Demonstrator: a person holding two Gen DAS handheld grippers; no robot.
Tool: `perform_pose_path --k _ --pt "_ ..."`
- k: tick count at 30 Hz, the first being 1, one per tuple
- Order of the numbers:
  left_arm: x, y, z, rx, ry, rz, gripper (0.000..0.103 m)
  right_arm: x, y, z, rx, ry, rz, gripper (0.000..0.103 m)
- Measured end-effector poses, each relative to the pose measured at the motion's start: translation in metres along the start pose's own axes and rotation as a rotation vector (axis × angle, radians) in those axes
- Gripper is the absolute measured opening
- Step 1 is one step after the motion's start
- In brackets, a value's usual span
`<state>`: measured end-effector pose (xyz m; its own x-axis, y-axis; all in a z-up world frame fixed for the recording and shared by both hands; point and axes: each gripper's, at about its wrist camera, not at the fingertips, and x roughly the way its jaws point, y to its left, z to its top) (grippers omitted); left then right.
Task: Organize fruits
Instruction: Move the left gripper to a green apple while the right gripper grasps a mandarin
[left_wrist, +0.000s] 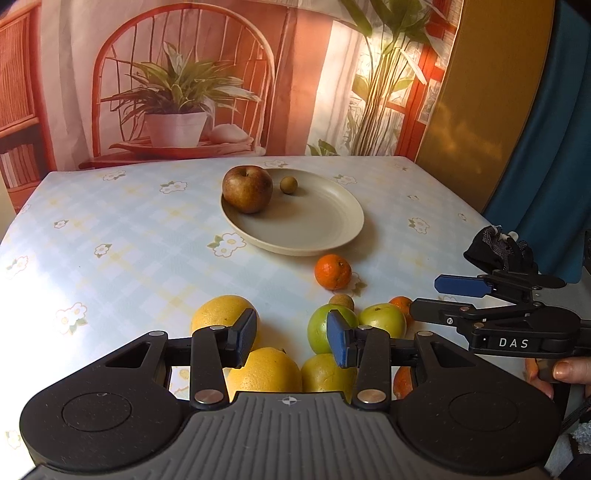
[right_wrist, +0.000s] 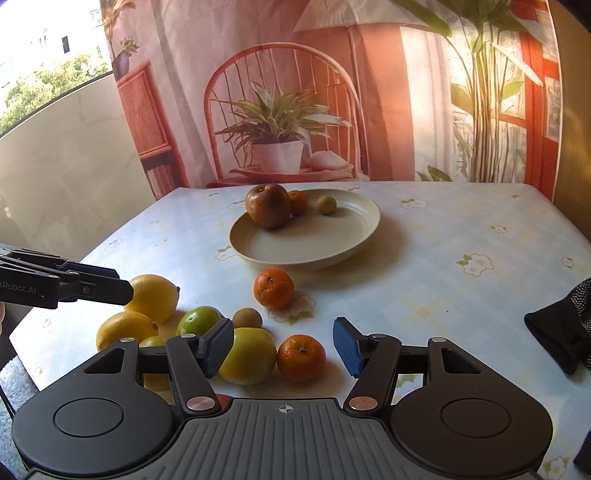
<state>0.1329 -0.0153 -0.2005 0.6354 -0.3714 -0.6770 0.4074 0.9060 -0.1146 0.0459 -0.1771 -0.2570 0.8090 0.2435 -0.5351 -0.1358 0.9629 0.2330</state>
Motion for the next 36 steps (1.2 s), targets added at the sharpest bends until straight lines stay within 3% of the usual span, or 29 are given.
perform_pose_path --k 4,6,9,17,21,26,36 --pt "-0.004 -0.004 0.0 0.016 -0.013 0.0 0.044 -0.001 -0.006 -0.003 0.01 0.011 -0.026 0.056" --pt "-0.004 -0.005 0.0 0.02 -0.017 0.005 0.044 0.002 -0.008 -0.005 0.01 0.027 -0.056 0.047" --pt "-0.003 -0.006 0.0 0.02 -0.016 0.004 0.044 0.009 -0.015 -0.006 0.027 0.057 -0.075 0.043" --pt "0.001 -0.004 -0.001 0.015 -0.014 0.001 0.044 0.026 -0.014 -0.01 0.009 0.111 -0.039 0.041" --pt "0.002 -0.004 -0.002 0.014 -0.017 0.002 0.044 0.032 -0.015 -0.009 0.017 0.109 -0.013 0.04" --pt "0.004 -0.003 -0.003 0.006 -0.018 0.006 0.044 0.038 -0.015 -0.006 0.024 0.102 0.037 0.032" --pt "0.011 0.001 -0.002 -0.025 -0.001 0.012 0.044 0.05 -0.014 -0.005 0.026 0.104 0.07 0.032"
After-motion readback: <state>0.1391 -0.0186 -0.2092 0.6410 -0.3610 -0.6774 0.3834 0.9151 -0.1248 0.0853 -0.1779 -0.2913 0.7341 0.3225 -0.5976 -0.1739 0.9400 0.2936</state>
